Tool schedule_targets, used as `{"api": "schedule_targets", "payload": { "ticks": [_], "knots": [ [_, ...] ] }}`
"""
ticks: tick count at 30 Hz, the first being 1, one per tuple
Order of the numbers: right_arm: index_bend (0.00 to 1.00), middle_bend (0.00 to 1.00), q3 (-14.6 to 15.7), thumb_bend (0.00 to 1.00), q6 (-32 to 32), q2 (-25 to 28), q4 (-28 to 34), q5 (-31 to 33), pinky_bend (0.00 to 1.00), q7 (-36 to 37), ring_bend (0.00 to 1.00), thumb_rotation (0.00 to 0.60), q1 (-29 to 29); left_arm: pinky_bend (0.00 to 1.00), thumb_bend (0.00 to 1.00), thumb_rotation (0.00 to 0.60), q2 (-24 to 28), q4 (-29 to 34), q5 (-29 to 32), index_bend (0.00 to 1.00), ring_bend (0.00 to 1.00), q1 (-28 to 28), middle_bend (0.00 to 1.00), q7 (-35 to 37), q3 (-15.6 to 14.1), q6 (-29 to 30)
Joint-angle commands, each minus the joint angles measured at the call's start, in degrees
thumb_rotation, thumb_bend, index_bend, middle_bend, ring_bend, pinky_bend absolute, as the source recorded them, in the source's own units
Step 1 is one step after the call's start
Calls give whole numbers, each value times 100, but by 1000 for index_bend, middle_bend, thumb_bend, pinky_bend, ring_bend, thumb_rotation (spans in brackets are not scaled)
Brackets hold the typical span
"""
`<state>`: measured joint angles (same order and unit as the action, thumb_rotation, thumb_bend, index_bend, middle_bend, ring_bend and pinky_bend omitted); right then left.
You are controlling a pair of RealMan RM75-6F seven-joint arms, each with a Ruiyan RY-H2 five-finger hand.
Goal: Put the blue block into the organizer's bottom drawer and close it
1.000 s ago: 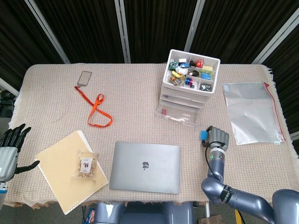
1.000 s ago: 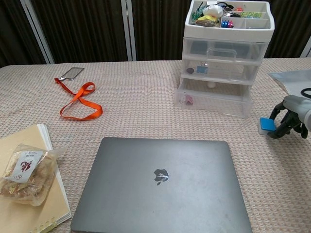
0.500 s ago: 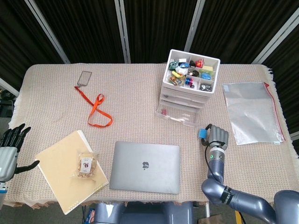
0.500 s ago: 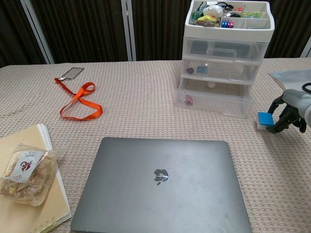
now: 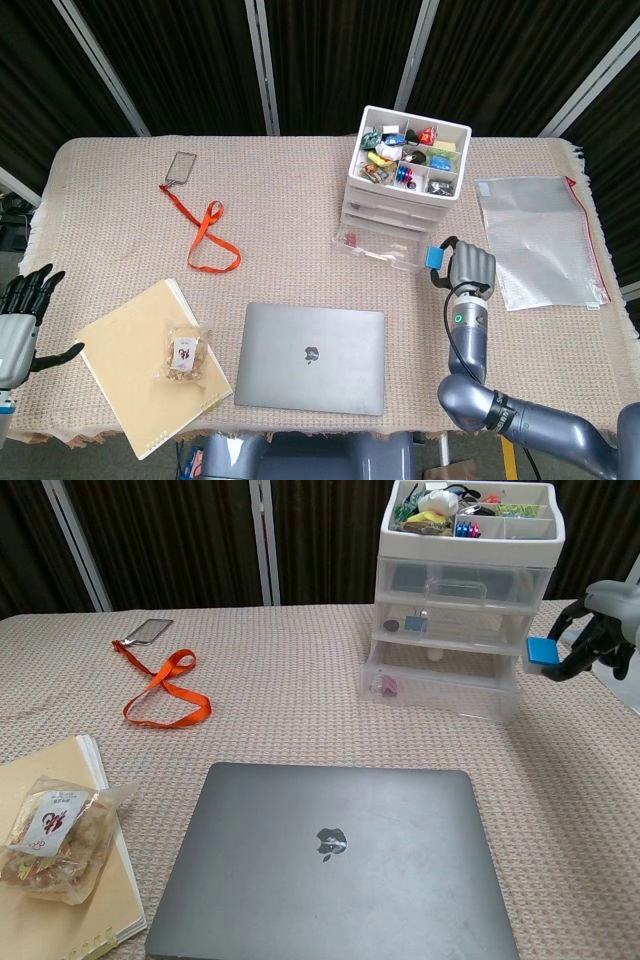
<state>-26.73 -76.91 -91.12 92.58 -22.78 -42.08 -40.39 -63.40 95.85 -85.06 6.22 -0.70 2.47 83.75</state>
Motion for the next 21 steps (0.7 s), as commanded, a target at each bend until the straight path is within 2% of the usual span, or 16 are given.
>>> {"api": "schedule_targets", "payload": {
  "ticks": [1,9,14,18,21],
  "knots": [
    [607,785,-103,336,11,-40,-87,140,639,-55,823,600,-100,0,151,600,5,2,2,74,0,5,0,10,0,-10],
    [600,786,-263,326,231,-274,-594,487,639,-28,823,600,-294,0,151,600,27,19,34,74,0,13,0,45,4,-47],
    [487,785,-261,181,281,-437,-857,447,639,66,819,600,-384,0,152,600,48,31,31,73,0,25,0,77,-2,-78],
    [425,786,-263,162,283,-528,-976,355,639,210,818,600,-401,0,152,600,53,36,21,73,0,26,0,101,-5,-79],
    [419,785,-248,162,258,-563,-1001,294,640,263,817,600,-406,0,152,600,55,37,19,74,0,29,0,108,-3,-81]
  ]
}}
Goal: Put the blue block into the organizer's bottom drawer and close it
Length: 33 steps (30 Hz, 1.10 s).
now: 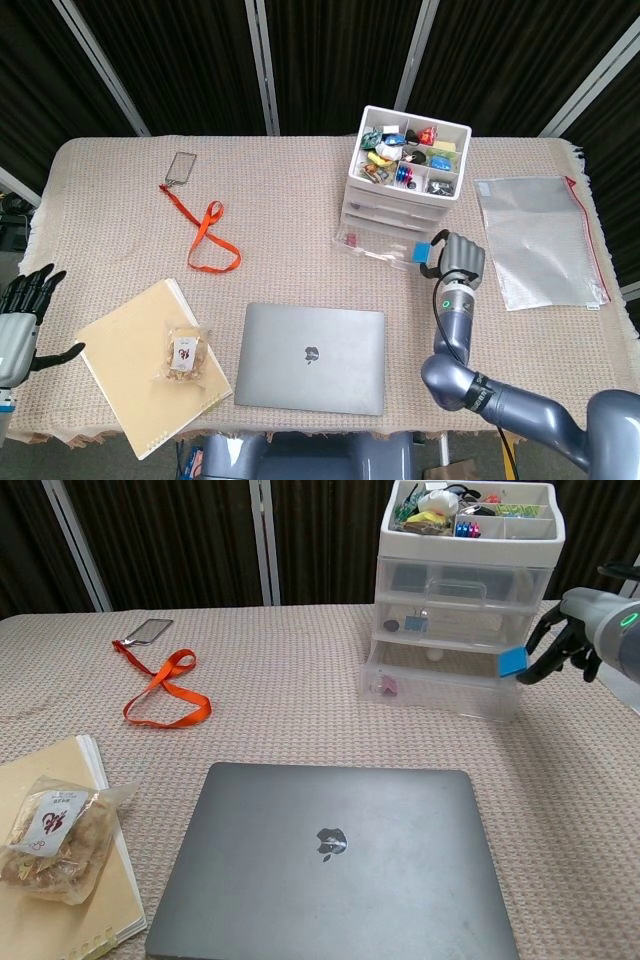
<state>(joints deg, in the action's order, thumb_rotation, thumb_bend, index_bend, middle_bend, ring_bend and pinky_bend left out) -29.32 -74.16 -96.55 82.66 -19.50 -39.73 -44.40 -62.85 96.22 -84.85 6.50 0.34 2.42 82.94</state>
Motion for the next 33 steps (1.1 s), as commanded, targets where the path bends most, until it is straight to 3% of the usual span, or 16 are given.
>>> {"api": "schedule_targets", "payload": {
  "ticks": [1,14,24,31,33],
  "knots": [
    [419,786,15,161,-28,-26,-1,-47,640,43,817,600,-1,0,152,600,-1,1,-5,73,0,0,0,3,0,4],
    [419,786,91,161,-124,-2,178,-136,639,85,818,600,61,0,152,600,-20,7,-19,73,0,-12,0,-34,-2,39],
    [406,785,-9,160,2,-261,-269,-84,639,149,817,600,-111,0,152,600,-20,5,-5,73,0,-16,0,-25,4,45],
    [128,786,-43,84,3,-343,-459,-169,639,239,817,600,-151,0,152,600,-8,2,-18,74,0,-8,0,5,2,32],
    [104,786,-39,76,-20,-343,-449,-214,638,265,817,600,-142,0,151,600,-6,1,-24,74,0,-9,0,3,1,36]
  ]
}}
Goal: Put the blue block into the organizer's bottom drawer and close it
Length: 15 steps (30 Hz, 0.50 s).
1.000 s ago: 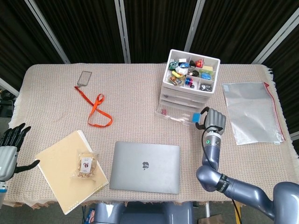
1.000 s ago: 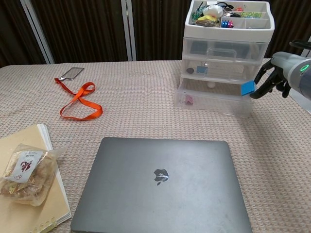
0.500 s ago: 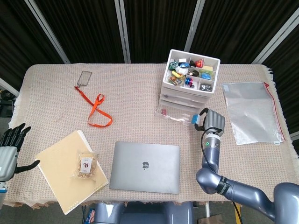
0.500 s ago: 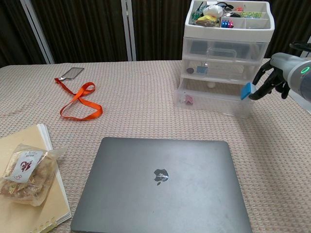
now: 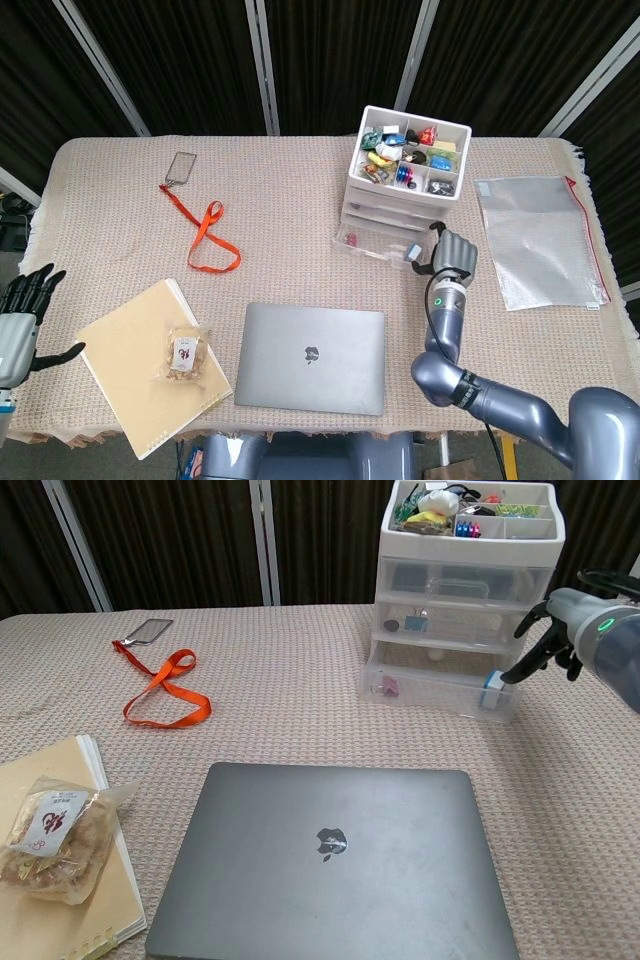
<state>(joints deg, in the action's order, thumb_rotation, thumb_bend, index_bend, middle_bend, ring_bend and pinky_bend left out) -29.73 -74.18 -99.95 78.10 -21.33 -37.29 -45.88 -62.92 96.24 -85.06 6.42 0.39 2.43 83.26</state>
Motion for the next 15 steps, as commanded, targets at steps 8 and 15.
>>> {"api": "schedule_targets", "payload": {
  "ticks": [8,15],
  "knots": [
    [104,786,73,74,-118,73,240,-135,639,50,814,600,116,0,152,600,-8,-1,-7,73,0,-9,0,-16,-1,23],
    [438,650,648,134,-301,462,1026,-777,632,111,663,600,513,0,152,600,-13,-2,-3,73,0,-13,0,-33,-5,24]
  ]
}}
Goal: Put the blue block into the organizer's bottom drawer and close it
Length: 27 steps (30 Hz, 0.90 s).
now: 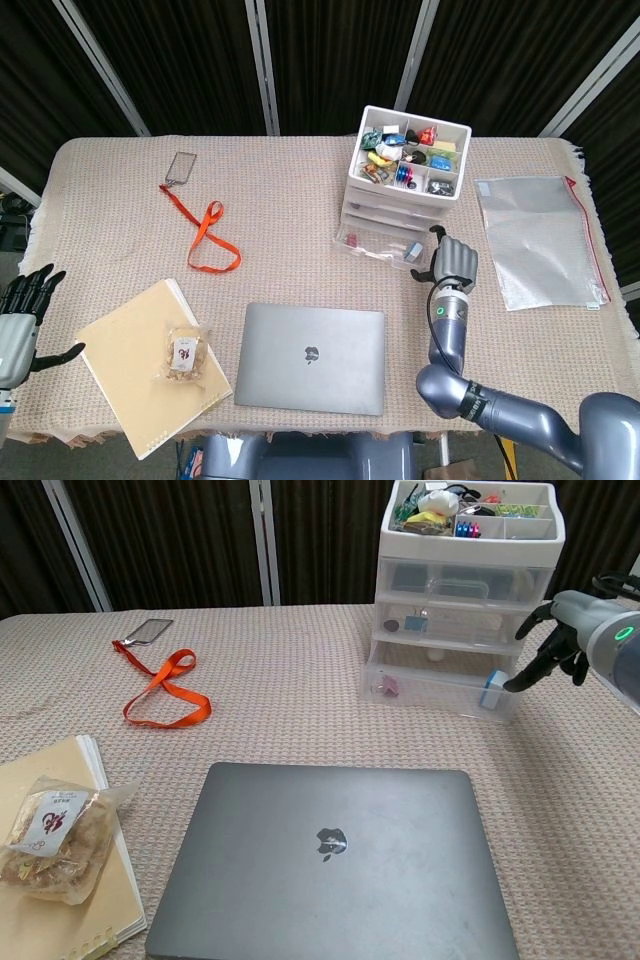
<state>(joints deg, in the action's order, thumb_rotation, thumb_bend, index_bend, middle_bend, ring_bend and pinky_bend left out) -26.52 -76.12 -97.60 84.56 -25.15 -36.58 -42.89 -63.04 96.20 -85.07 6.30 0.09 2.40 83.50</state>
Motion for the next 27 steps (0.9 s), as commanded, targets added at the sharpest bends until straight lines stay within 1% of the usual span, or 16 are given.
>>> {"api": "schedule_targets", "payload": {
  "ticks": [1,2,4,5,6,7,8,10,11,12,13,14,16,19,23,27],
  "knots": [
    [463,605,420,153,-121,287,477,-528,620,72,610,600,268,0,152,600,-2,4,-3,73,0,-2,0,-9,-4,1],
    [466,579,596,164,-87,394,628,-780,609,131,575,600,347,0,152,600,-2,6,-9,73,0,-2,0,-18,-6,4],
    [461,519,844,189,24,564,796,-1170,577,260,482,600,452,0,152,600,-6,12,-14,73,0,-4,0,-30,-8,8],
    [458,501,971,194,92,649,847,-1390,563,332,453,600,495,0,152,600,-9,12,-15,73,0,-4,0,-40,-9,10],
    [449,477,1156,197,188,772,880,-1750,527,454,414,600,549,0,151,600,-14,10,-15,74,0,-5,0,-53,-7,15],
    [425,441,1221,198,207,809,878,-1874,462,482,360,600,565,0,152,600,-16,8,-14,74,0,-5,0,-56,-6,16],
    [401,410,1361,200,250,880,863,-2138,418,529,318,600,589,0,152,600,-19,9,-13,74,0,-7,0,-60,-6,19],
    [295,278,1629,205,387,1017,823,-2591,305,627,174,600,627,0,153,600,-26,9,-14,74,0,-12,0,-63,-7,28],
    [252,229,1799,208,502,1111,772,-2813,264,611,122,600,631,0,152,600,-31,7,-17,74,0,-15,0,-63,-7,36],
    [193,160,1937,212,609,1191,726,-2967,197,543,57,600,619,0,152,600,-36,2,-24,74,0,-16,0,-64,-7,43],
    [145,103,2044,215,670,1236,676,-3085,139,433,16,600,596,0,152,600,-39,-2,-28,74,0,-17,0,-65,-7,47],
    [122,71,2173,217,711,1276,599,-3253,110,268,3,600,568,0,152,600,-44,-10,-35,74,0,-17,0,-66,-6,54],
    [93,16,2328,223,688,1284,479,-3520,67,39,0,600,531,0,152,600,-48,-16,-40,74,0,-18,0,-64,-4,61],
    [89,2,2660,227,540,1171,69,-4216,47,-432,0,600,483,0,152,600,-58,-29,-42,71,0,-22,0,-54,1,75],
    [107,2,2881,230,574,1037,-356,-4696,44,-823,0,600,419,0,153,600,-75,-35,-57,67,0,-32,0,35,27,131],
    [134,5,2989,248,638,873,-764,-5074,44,-1100,0,600,354,0,151,600,-87,-63,-69,68,0,-33,0,88,39,154]
  ]
}}
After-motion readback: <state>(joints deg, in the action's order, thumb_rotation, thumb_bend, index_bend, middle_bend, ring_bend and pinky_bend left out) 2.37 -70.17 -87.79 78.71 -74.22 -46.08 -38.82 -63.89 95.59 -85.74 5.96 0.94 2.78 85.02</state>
